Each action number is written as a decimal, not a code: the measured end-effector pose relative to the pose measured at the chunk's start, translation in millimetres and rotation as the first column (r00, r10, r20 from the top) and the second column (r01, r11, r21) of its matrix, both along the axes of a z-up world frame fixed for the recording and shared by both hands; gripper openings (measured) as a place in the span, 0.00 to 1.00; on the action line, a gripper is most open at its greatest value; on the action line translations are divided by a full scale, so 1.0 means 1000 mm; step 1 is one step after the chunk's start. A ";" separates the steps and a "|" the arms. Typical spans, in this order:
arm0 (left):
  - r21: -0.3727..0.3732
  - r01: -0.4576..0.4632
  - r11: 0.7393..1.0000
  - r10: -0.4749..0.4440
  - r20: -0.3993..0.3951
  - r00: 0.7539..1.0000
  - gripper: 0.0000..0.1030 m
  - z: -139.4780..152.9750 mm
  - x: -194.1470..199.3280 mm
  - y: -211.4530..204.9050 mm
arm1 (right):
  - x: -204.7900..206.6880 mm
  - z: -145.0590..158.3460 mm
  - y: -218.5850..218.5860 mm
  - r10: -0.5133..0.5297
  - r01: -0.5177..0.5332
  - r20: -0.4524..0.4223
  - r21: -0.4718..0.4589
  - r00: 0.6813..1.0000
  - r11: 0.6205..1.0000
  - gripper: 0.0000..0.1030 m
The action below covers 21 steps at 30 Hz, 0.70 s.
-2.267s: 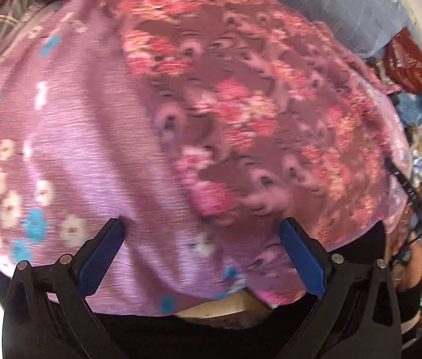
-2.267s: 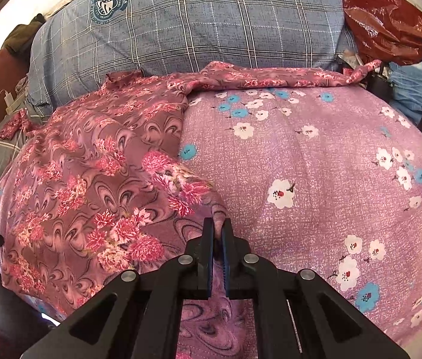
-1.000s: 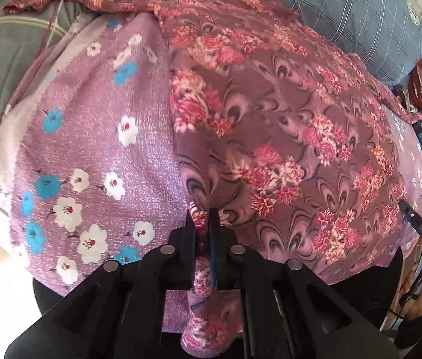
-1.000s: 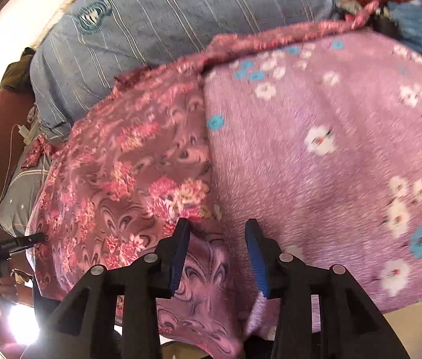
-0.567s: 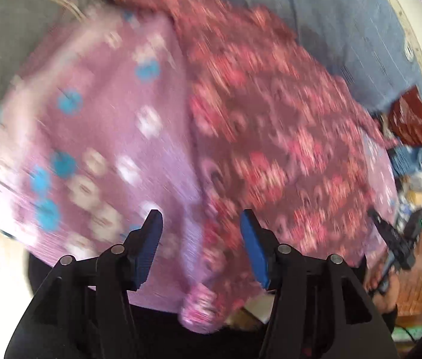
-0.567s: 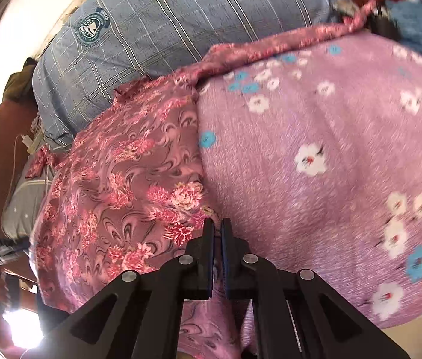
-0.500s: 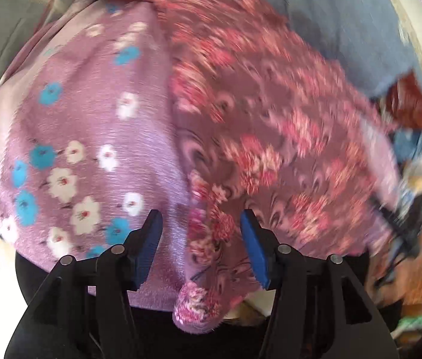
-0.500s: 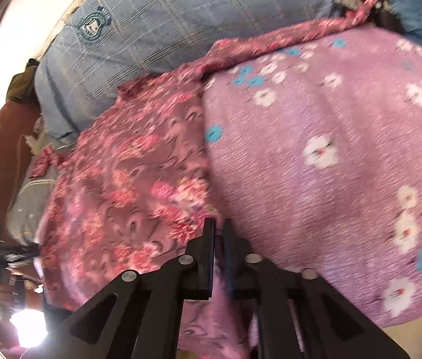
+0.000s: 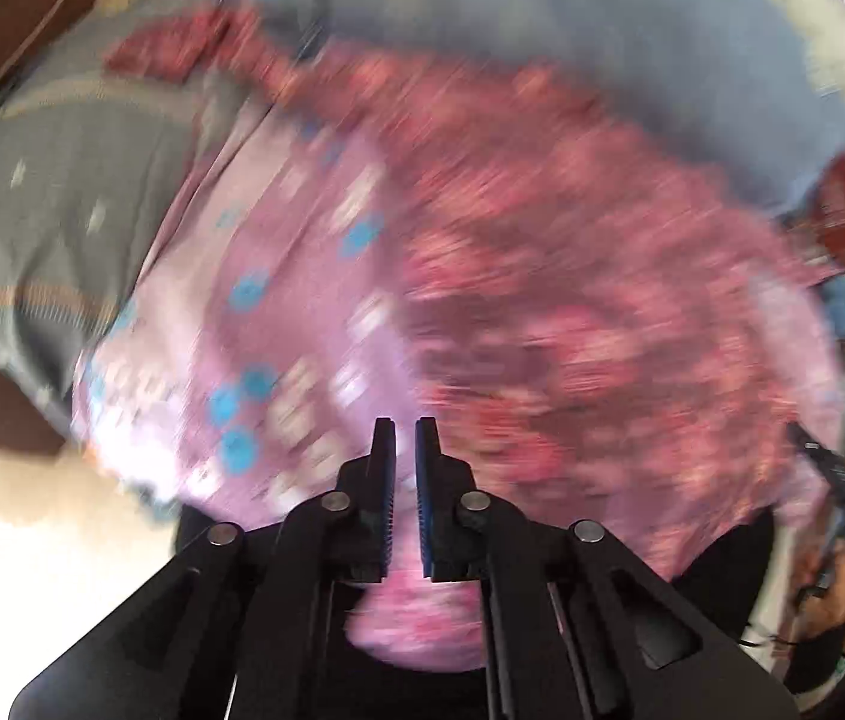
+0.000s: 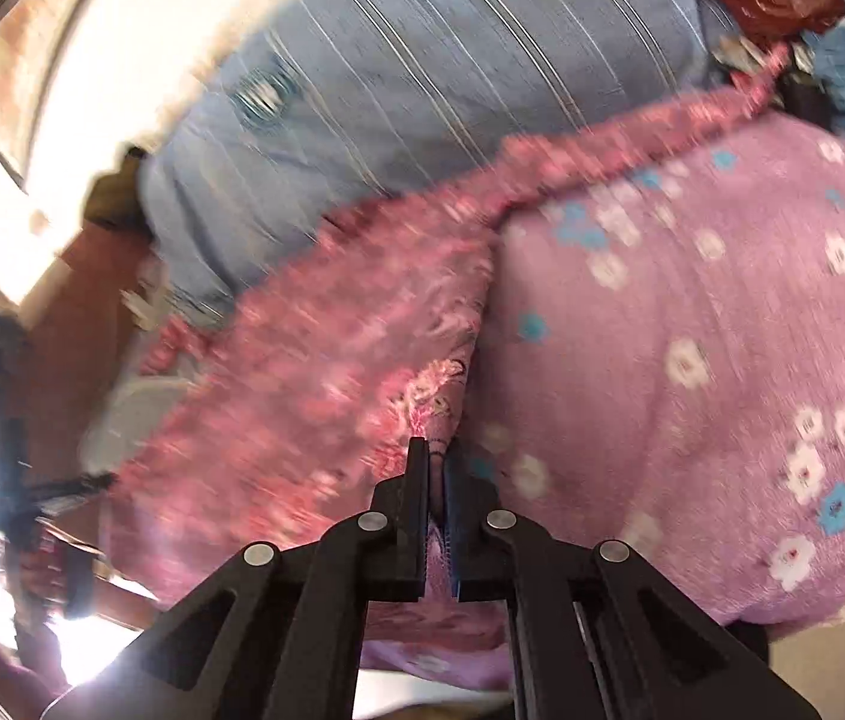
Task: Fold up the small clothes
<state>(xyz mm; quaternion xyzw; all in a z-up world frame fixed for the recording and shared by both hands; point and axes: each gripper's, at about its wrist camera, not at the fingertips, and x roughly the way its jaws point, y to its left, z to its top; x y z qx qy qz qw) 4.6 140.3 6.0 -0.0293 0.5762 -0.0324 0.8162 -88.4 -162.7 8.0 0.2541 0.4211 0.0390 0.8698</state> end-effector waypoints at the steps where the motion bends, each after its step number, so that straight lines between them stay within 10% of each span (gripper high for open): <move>1: 0.018 -0.015 1.000 0.016 -0.029 0.999 0.05 -0.010 0.003 0.001 | 0.004 -0.014 0.002 -0.004 0.002 -0.054 -0.029 0.999 1.000 0.04; 6: -0.062 -0.013 0.998 0.016 0.046 0.999 0.12 0.003 0.012 0.008 | 0.014 -0.014 0.010 -0.009 -0.004 -0.095 -0.138 0.995 0.990 0.09; 9: -0.109 0.028 0.994 -0.012 0.144 0.990 0.63 0.022 0.028 -0.012 | 0.028 0.022 0.011 -0.003 0.009 0.049 -0.128 0.999 0.992 0.10; 12: -0.096 0.072 0.993 -0.050 0.219 0.974 0.64 0.014 0.061 -0.050 | 0.058 0.028 0.019 0.022 -0.010 0.108 -0.106 0.994 0.994 0.10; 17: -0.001 0.071 0.997 -0.071 0.075 0.995 0.64 -0.059 0.103 -0.088 | 0.099 -0.033 0.030 0.038 -0.042 -0.044 -0.087 0.998 0.995 0.07; 21: 0.086 0.166 0.982 -0.177 0.137 0.975 0.65 -0.045 0.090 -0.106 | 0.094 -0.009 -0.013 -0.030 0.029 0.030 0.045 0.999 0.999 0.07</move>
